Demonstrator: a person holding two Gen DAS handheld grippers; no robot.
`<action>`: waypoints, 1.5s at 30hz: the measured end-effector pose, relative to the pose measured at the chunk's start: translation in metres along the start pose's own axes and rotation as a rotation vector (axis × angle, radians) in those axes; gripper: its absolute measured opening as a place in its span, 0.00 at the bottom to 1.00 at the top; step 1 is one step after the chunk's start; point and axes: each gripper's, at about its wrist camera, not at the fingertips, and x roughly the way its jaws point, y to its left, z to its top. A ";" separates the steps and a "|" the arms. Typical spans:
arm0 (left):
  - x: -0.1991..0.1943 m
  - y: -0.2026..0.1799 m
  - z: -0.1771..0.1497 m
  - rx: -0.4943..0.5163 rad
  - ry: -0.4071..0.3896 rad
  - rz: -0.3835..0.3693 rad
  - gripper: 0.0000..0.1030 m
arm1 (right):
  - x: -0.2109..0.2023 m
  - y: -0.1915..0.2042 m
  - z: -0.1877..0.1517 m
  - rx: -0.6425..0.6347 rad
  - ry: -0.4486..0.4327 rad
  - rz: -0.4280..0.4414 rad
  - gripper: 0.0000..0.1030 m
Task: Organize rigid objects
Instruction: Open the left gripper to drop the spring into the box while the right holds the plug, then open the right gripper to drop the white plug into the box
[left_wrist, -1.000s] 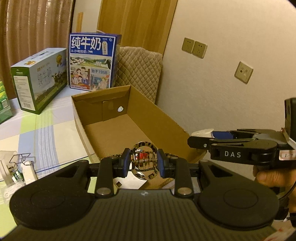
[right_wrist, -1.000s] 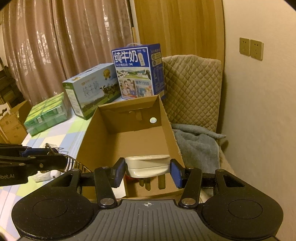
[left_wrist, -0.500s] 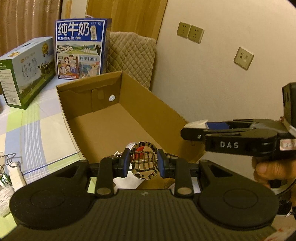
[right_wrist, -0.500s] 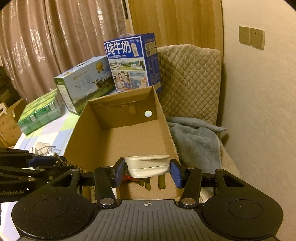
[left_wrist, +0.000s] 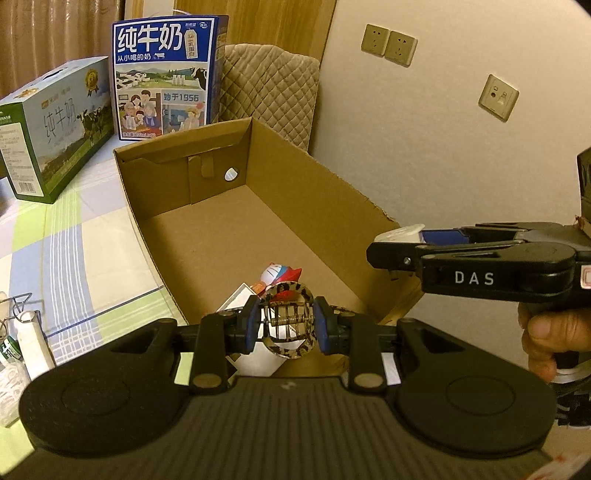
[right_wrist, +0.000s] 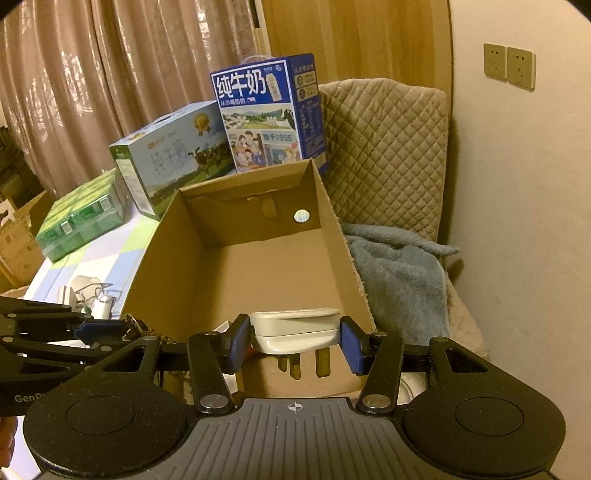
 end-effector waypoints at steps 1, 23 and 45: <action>0.000 0.000 0.000 -0.001 -0.002 0.004 0.25 | 0.001 0.000 0.000 0.000 0.001 0.000 0.47; -0.022 0.016 -0.009 -0.088 -0.040 0.062 0.25 | 0.010 0.007 -0.003 -0.015 0.026 0.005 0.47; -0.024 0.015 -0.009 -0.095 -0.041 0.058 0.25 | 0.015 0.007 -0.005 -0.017 0.033 -0.005 0.47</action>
